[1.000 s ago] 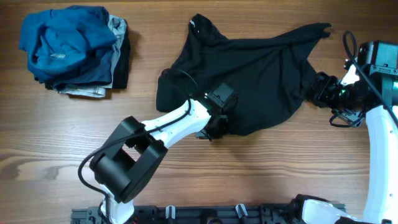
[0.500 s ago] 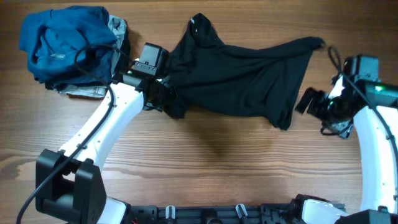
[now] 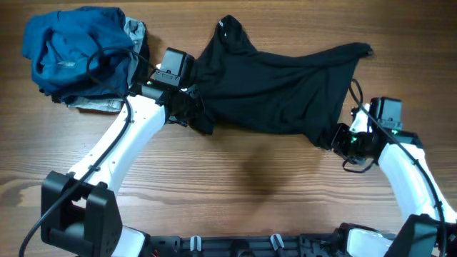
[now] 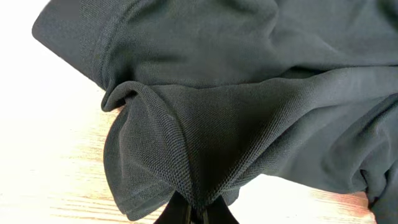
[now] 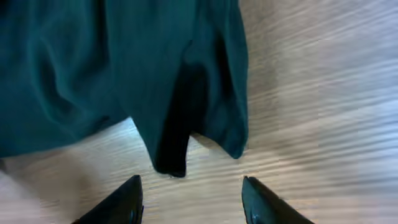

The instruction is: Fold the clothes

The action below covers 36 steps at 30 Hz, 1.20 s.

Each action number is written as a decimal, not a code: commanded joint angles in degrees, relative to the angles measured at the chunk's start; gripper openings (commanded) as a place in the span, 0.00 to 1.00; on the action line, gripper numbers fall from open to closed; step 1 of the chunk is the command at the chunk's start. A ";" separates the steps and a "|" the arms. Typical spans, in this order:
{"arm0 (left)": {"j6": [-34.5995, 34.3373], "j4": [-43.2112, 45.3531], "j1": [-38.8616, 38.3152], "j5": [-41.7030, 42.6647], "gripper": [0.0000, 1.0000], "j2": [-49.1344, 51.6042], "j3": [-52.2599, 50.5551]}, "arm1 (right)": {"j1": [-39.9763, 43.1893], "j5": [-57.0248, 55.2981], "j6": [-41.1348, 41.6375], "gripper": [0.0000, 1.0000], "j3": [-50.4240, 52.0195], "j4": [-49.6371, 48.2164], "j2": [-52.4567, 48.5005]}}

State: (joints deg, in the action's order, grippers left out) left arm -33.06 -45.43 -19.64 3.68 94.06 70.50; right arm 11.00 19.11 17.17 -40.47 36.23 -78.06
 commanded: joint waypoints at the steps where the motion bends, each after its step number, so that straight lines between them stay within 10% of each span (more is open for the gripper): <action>1: 1.16 0.20 0.26 -0.76 0.04 -0.52 0.22 | -2.58 1.66 -3.34 0.53 1.97 -5.29 0.15; 10: 1.16 -0.46 0.26 -0.79 0.04 -0.52 0.22 | -9.22 -5.44 -0.42 0.43 2.62 -12.44 -9.16; 15: 1.16 -0.46 0.26 -0.79 0.04 -0.52 0.22 | -9.18 -7.43 2.10 0.04 1.53 -12.74 -9.42; 28: 1.18 -1.51 0.26 -1.86 0.04 -0.52 0.22 | 7.08 -18.05 4.17 0.04 -9.46 13.11 -2.73; 31: 1.38 -5.03 0.26 -1.84 0.22 -0.55 0.22 | 7.08 -15.26 3.80 0.09 -9.46 12.98 -2.71; 34: 1.36 -9.88 0.26 -1.81 0.71 -0.55 0.22 | 7.08 -13.90 3.78 0.09 -9.46 11.30 -2.71; 36: 1.40 -13.16 0.22 -1.18 0.75 -0.55 0.22 | 7.08 -11.98 3.78 0.09 -9.46 9.62 -2.73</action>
State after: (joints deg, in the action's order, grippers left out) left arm -31.99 -56.16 -19.64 2.81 94.06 70.50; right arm 17.74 4.56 21.56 -49.23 47.16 -81.14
